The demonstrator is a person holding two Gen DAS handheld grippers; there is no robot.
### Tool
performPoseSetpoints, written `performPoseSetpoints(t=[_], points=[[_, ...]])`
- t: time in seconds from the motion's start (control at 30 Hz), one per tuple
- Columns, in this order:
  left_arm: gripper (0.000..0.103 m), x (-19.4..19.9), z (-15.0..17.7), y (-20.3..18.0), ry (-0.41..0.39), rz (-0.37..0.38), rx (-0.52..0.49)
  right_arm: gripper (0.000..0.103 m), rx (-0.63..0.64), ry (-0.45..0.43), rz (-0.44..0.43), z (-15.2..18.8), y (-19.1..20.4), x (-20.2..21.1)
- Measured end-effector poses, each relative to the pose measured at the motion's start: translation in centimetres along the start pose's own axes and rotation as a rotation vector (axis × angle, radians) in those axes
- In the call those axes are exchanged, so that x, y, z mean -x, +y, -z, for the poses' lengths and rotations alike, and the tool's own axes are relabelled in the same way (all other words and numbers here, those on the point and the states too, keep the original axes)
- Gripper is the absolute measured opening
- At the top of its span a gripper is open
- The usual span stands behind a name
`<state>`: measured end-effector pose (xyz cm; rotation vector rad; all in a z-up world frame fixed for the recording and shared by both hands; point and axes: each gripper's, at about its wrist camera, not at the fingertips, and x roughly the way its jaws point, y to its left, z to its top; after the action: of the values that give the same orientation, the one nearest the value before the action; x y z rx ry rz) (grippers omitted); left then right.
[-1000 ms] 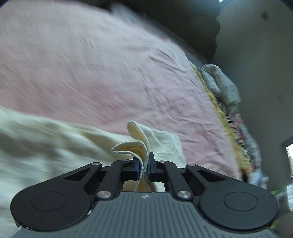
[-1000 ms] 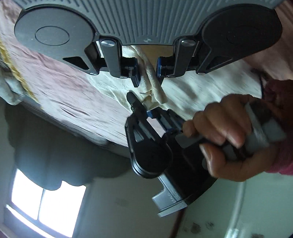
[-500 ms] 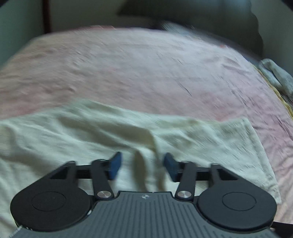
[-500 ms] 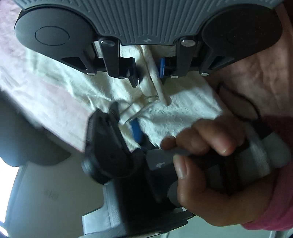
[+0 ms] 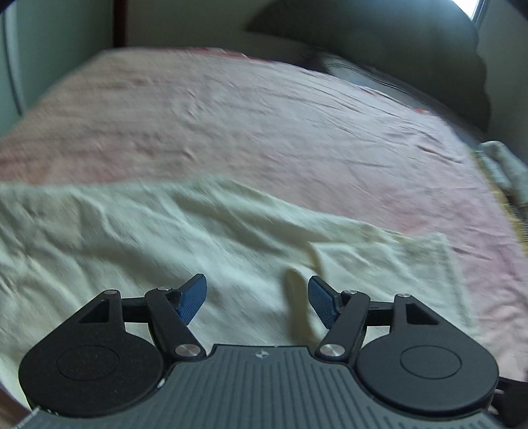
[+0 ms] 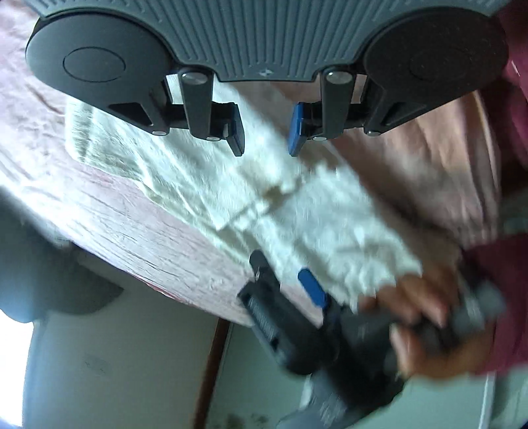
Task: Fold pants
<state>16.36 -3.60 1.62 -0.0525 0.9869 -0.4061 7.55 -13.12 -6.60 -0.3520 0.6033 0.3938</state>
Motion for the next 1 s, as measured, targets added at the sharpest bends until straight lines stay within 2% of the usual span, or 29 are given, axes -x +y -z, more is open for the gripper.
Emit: performPoseSetpoints(t=[0.07, 0.17, 0.27, 0.3, 0.33, 0.37, 0.43, 0.6, 0.63, 0.67, 0.7, 0.73, 0.8, 0.9, 0.93, 1.0], points=[[0.071, -0.1, 0.6, -0.4, 0.043, 0.084, 0.045, 0.028, 0.031, 0.029, 0.008, 0.4, 0.7, -0.6], [0.071, -0.6, 1.1, -0.7, 0.115, 0.211, 0.092, 0.028, 0.099, 0.022, 0.051, 1.2, 1.0, -0.4], [0.071, -2.0, 1.8, -0.6, 0.199, 0.296, 0.168, 0.026, 0.191, 0.010, 0.092, 0.9, 2.2, -0.7], [0.071, -2.4, 2.0, -0.4, 0.224, 0.314, 0.195, 0.022, 0.213, 0.010, 0.102, 0.9, 2.5, -1.1], [0.071, -3.0, 2.3, -0.2, 0.247, 0.327, 0.222, 0.012, 0.223, 0.013, 0.099, 0.9, 2.6, -1.3], [0.071, -3.4, 2.5, 0.0, 0.264, 0.343, 0.248, 0.010, 0.221, 0.006, 0.107, 1.0, 2.6, -1.4], [0.071, -4.3, 2.8, 0.2, 0.298, 0.382, 0.285, 0.007, 0.148, -0.027, 0.099, 0.9, 1.8, -0.5], [0.069, -6.3, 3.0, 0.1, 0.346, 0.459, 0.377, 0.007, -0.182, -0.112, -0.006, 0.6, -3.3, 1.7], [0.063, -6.8, 3.0, 0.2, 0.342, 0.464, 0.403, 0.007, -0.225, -0.122, -0.028, 0.7, -4.1, 1.7], [0.054, -7.3, 3.0, 0.3, 0.343, 0.461, 0.434, 0.007, -0.257, -0.129, -0.047, 0.8, -4.7, 1.8], [0.024, -7.8, 3.0, 0.4, 0.350, 0.466, 0.458, 0.007, -0.279, -0.132, -0.062, 0.8, -5.0, 2.0], [0.006, -8.2, 2.9, 0.5, 0.354, 0.463, 0.465, 0.007, -0.285, -0.128, -0.071, 0.8, -5.1, 2.1], [0.005, -7.2, 2.7, 0.4, 0.295, 0.412, 0.421, 0.007, -0.269, -0.111, -0.078, 0.7, -4.7, 1.7], [0.005, -4.0, 2.0, -0.1, 0.149, 0.292, 0.277, 0.007, -0.260, -0.100, -0.110, 0.2, -3.7, 0.9], [0.005, -3.3, 1.8, -0.1, 0.125, 0.268, 0.244, 0.007, -0.255, -0.098, -0.122, 0.0, -3.3, 0.6], [0.005, -3.5, 1.7, 0.0, 0.149, 0.254, 0.204, 0.007, -0.243, -0.061, -0.130, 0.0, -2.7, -0.3]])
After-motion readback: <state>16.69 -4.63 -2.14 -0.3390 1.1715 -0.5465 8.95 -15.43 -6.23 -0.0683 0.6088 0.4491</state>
